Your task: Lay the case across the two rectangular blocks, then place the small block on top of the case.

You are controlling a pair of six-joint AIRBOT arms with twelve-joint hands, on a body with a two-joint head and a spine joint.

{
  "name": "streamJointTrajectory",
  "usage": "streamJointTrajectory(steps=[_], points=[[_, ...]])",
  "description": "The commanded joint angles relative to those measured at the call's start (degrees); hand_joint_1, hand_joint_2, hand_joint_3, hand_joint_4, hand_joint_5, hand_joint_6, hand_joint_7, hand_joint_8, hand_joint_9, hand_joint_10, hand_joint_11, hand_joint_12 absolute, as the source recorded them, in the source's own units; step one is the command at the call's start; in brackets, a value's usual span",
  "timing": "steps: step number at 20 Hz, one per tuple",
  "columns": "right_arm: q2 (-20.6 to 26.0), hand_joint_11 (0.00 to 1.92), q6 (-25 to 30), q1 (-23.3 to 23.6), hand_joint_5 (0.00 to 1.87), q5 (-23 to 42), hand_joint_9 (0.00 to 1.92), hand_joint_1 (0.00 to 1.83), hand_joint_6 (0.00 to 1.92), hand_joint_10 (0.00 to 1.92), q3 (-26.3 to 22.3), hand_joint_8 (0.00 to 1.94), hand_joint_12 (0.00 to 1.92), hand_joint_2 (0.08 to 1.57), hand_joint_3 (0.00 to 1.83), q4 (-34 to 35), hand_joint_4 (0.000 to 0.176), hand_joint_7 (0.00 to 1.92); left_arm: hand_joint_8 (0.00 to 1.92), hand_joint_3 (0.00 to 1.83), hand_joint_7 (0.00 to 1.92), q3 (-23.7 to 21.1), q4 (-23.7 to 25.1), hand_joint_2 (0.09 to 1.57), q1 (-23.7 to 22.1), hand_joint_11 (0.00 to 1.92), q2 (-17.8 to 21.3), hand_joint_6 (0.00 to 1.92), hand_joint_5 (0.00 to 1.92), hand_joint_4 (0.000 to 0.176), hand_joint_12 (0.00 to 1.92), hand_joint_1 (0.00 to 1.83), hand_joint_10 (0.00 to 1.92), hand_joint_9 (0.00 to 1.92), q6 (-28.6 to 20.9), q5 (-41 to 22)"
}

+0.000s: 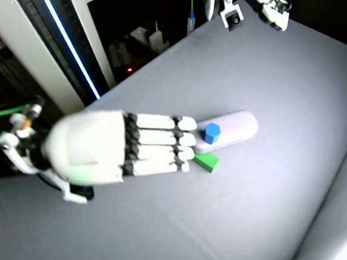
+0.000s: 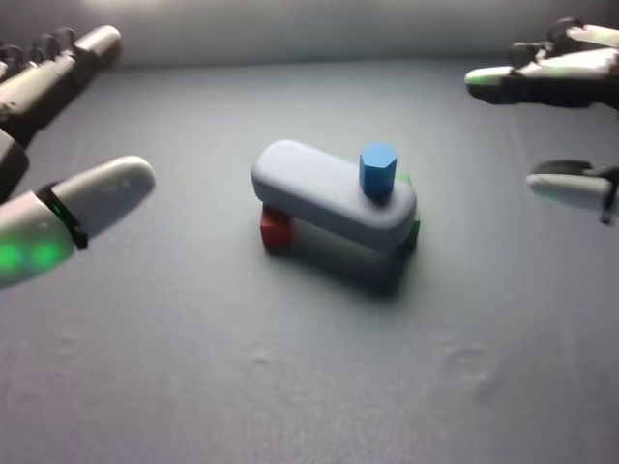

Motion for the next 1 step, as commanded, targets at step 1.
streamJointTrajectory(steps=[1], points=[[1.09,0.21,-0.38,-0.89,0.46,12.15,0.69,0.67,0.00,0.03,-0.58,0.00,1.08,1.37,0.01,3.84,0.000,0.62,0.00,0.00,0.20,-0.34,0.96,1.25,-0.22,0.00,0.50,0.00,0.07,0.018,0.88,0.01,0.00,0.27,-0.37,-8.51]])
